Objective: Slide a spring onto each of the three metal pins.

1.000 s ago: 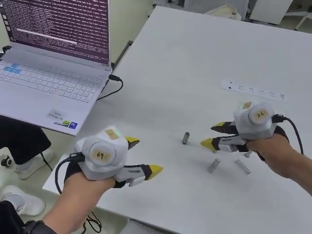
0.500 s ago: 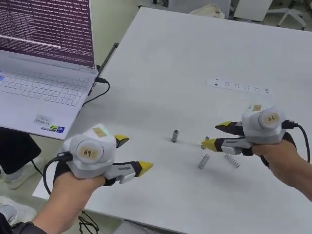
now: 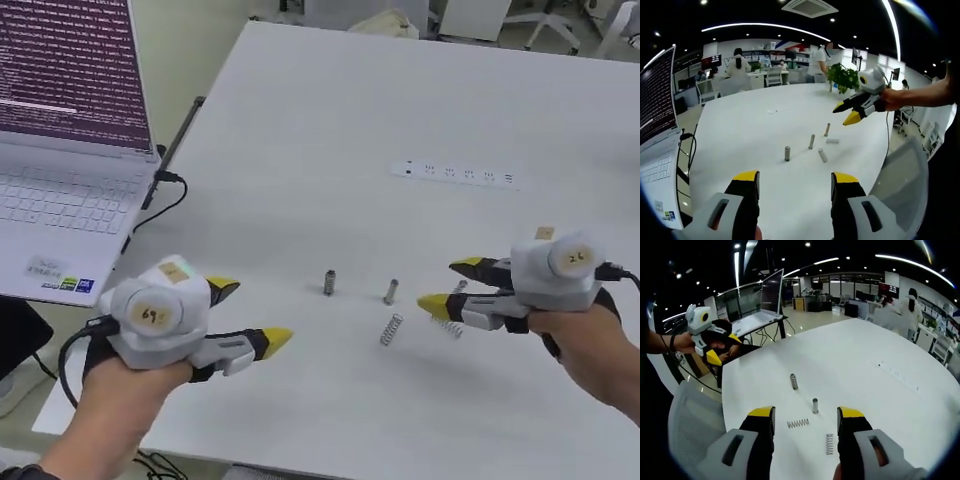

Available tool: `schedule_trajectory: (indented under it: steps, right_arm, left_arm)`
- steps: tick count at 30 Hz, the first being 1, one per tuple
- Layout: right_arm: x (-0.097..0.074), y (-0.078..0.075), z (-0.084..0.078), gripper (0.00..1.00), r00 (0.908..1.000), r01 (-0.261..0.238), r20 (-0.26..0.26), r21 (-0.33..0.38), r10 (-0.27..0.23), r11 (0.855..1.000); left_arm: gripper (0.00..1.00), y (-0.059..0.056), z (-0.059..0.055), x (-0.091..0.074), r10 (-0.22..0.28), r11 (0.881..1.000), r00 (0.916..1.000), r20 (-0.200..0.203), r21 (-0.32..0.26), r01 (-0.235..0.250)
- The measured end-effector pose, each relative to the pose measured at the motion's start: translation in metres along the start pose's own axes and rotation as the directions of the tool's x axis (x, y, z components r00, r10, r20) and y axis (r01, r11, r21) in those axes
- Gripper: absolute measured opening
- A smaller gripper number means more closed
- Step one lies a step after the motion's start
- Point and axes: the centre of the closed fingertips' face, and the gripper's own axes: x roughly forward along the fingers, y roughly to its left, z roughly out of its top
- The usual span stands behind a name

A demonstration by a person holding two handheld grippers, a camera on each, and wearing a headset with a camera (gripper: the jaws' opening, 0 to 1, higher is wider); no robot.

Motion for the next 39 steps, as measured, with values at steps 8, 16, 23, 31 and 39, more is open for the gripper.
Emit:
schedule_trajectory:
  steps: [8,16,23,31,39]
  right_arm:
    - [-0.024,-0.008,-0.016,0.51,0.9989,0.042,0.018,0.060,-0.043,0.997]
    - [-0.051,-0.009,-0.036,0.53,0.9949,0.091,0.032,0.114,-0.095,0.989]
    - [-0.068,-0.009,-0.051,0.54,0.9912,0.122,0.034,0.147,-0.128,0.982]
    - [-0.075,-0.007,-0.055,0.56,0.9884,0.135,0.045,0.171,-0.145,0.976]
    - [-0.078,-0.005,-0.056,0.57,0.9880,0.134,0.051,0.181,-0.146,0.974]
  left_arm:
    - [0.55,-0.001,0.005,0.007,-0.014,1.000,0.9999,-0.001,0.010,0.014]
    - [0.56,-0.005,0.010,0.013,-0.021,1.000,0.9998,-0.004,0.016,0.021]
    - [0.57,-0.008,0.013,0.020,-0.028,0.999,0.9996,-0.009,0.018,0.028]
    - [0.57,-0.013,0.015,0.029,-0.047,0.999,0.9988,-0.017,0.027,0.047]
    - [0.56,-0.025,0.018,0.043,-0.075,0.996,0.9967,-0.029,0.037,0.076]
